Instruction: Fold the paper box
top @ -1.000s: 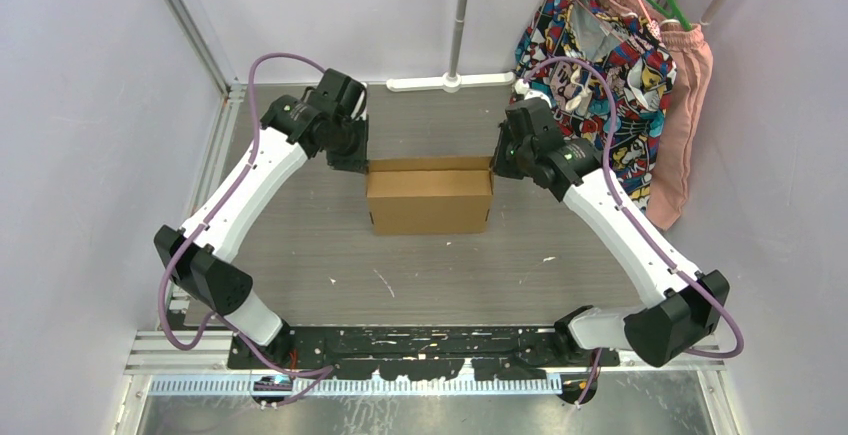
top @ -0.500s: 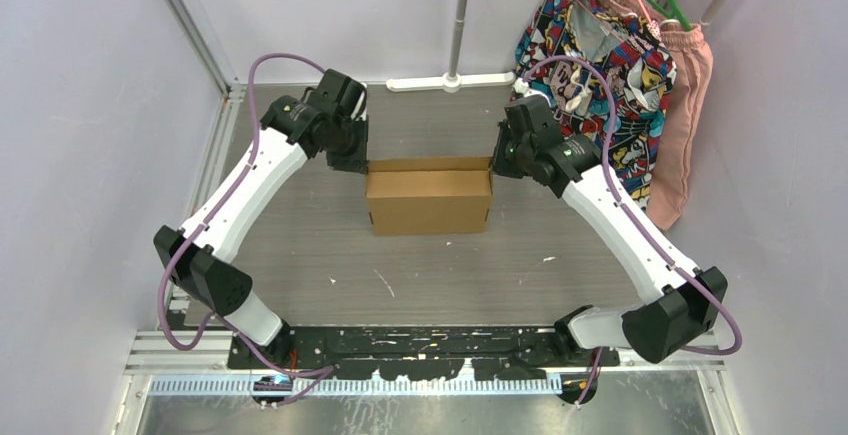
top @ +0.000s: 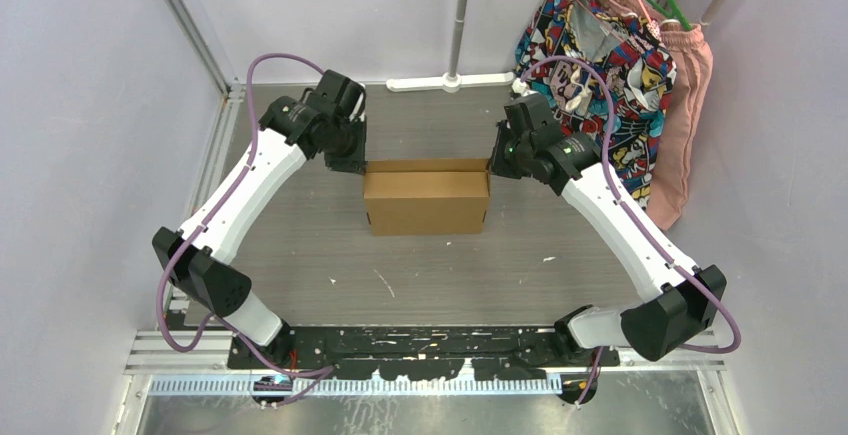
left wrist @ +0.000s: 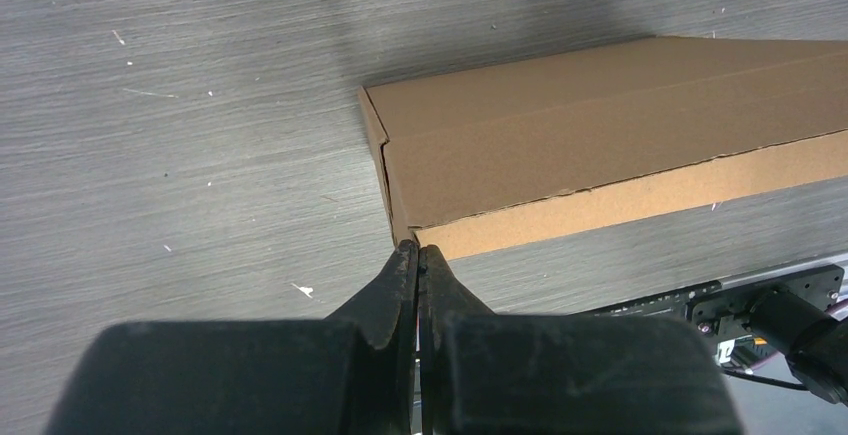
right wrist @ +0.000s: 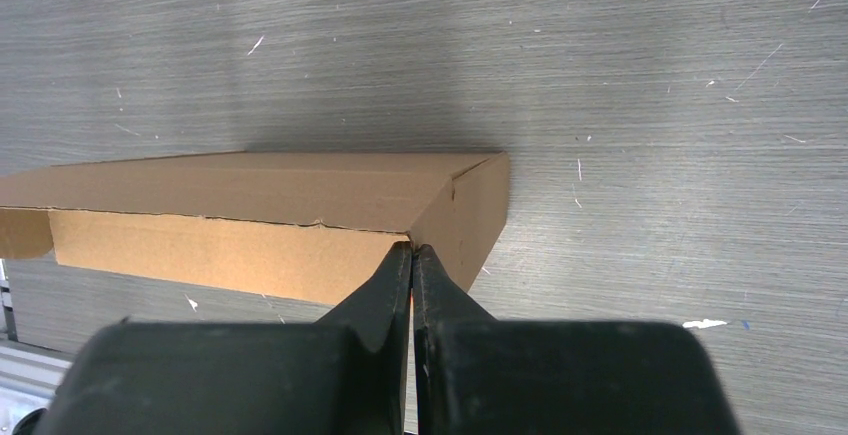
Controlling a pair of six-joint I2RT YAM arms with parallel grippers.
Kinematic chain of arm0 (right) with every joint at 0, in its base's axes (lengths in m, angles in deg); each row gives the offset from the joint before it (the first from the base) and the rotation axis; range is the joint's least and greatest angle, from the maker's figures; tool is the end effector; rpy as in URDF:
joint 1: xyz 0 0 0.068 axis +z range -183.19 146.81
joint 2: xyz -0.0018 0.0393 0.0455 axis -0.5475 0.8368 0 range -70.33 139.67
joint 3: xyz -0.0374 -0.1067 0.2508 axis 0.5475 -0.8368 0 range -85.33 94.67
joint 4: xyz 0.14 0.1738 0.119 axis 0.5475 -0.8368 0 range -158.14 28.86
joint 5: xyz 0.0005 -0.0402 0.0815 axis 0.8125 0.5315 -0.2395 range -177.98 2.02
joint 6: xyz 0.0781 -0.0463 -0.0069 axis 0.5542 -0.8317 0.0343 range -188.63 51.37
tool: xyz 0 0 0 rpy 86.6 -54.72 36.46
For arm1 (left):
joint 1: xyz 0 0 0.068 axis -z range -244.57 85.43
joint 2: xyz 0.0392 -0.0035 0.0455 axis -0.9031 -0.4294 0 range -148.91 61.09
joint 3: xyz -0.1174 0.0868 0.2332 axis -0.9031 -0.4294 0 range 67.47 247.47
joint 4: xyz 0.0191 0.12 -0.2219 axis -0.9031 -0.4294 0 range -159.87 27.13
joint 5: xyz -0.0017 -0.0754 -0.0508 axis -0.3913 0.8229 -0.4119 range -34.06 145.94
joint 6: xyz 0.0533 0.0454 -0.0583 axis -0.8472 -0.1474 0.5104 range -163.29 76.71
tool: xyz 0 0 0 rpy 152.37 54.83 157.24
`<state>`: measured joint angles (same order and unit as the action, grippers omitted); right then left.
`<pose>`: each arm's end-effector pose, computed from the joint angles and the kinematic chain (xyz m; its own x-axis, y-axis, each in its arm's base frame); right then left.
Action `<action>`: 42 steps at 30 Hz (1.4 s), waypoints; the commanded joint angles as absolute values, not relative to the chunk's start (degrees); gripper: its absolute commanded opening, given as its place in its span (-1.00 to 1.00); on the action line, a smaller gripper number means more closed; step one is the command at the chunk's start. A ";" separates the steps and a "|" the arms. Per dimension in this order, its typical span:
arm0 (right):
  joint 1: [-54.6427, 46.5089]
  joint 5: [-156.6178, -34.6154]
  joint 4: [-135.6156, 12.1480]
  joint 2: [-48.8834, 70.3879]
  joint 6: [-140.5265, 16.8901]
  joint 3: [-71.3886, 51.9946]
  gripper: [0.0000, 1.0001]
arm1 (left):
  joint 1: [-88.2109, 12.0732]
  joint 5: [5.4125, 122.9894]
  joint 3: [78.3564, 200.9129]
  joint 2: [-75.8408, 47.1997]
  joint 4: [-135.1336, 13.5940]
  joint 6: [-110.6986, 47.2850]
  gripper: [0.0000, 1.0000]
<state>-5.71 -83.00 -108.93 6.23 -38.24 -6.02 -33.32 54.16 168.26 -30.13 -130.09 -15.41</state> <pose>0.2698 0.1323 0.3340 -0.7466 0.1797 -0.6406 -0.0321 0.9520 0.3044 0.2848 -0.1698 0.3468 -0.8741 -0.0163 -0.4855 0.1081 0.9679 -0.2271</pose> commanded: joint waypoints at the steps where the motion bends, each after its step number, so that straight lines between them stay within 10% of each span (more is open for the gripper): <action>1: -4.46 -89.87 -106.69 6.55 -35.76 -4.32 -0.97 | -31.33 58.15 167.86 -27.95 -126.73 -14.46 -1.00; 42: -8.45 -96.19 -107.46 7.41 -35.29 -3.25 -0.97 | -29.28 57.79 167.31 -28.82 -125.74 -14.57 -1.00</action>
<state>-9.60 -89.80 -110.94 7.54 -36.12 -4.01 -31.25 52.41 167.52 -29.52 -129.88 -15.41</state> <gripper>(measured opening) 0.066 0.006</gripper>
